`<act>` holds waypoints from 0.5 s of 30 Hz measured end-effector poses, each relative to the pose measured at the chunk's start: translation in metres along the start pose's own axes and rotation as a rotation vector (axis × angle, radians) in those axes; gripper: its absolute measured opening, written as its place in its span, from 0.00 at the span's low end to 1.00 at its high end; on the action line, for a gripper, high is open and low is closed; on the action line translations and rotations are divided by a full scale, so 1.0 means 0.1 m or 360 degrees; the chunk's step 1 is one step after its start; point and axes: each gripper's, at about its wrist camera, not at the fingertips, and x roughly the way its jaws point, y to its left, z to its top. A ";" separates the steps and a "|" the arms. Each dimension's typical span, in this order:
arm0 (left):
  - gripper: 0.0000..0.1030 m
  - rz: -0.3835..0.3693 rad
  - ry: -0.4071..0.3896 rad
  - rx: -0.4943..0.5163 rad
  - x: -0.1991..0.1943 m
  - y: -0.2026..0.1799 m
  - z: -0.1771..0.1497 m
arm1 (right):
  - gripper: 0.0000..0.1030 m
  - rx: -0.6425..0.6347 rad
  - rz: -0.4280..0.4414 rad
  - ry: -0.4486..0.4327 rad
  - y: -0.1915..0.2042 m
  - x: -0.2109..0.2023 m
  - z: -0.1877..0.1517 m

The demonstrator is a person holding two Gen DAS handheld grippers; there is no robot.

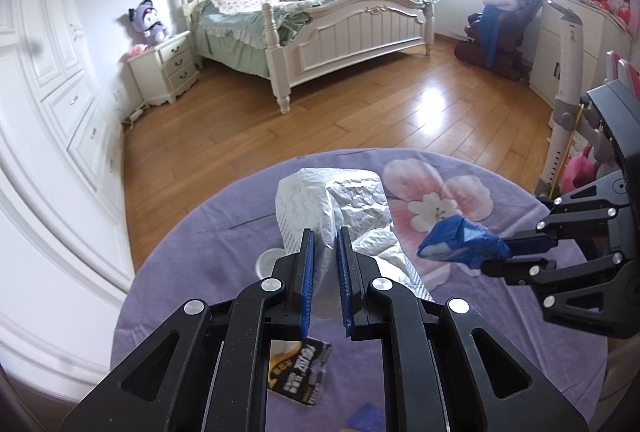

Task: Collect trash
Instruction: 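Carry the white plastic bag and blue packet to the black bin and release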

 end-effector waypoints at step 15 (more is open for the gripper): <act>0.12 -0.0363 0.0017 0.0224 -0.06 -1.49 0.10 | 0.13 0.0366 -0.0349 -0.0020 -1.06 -0.70 -0.95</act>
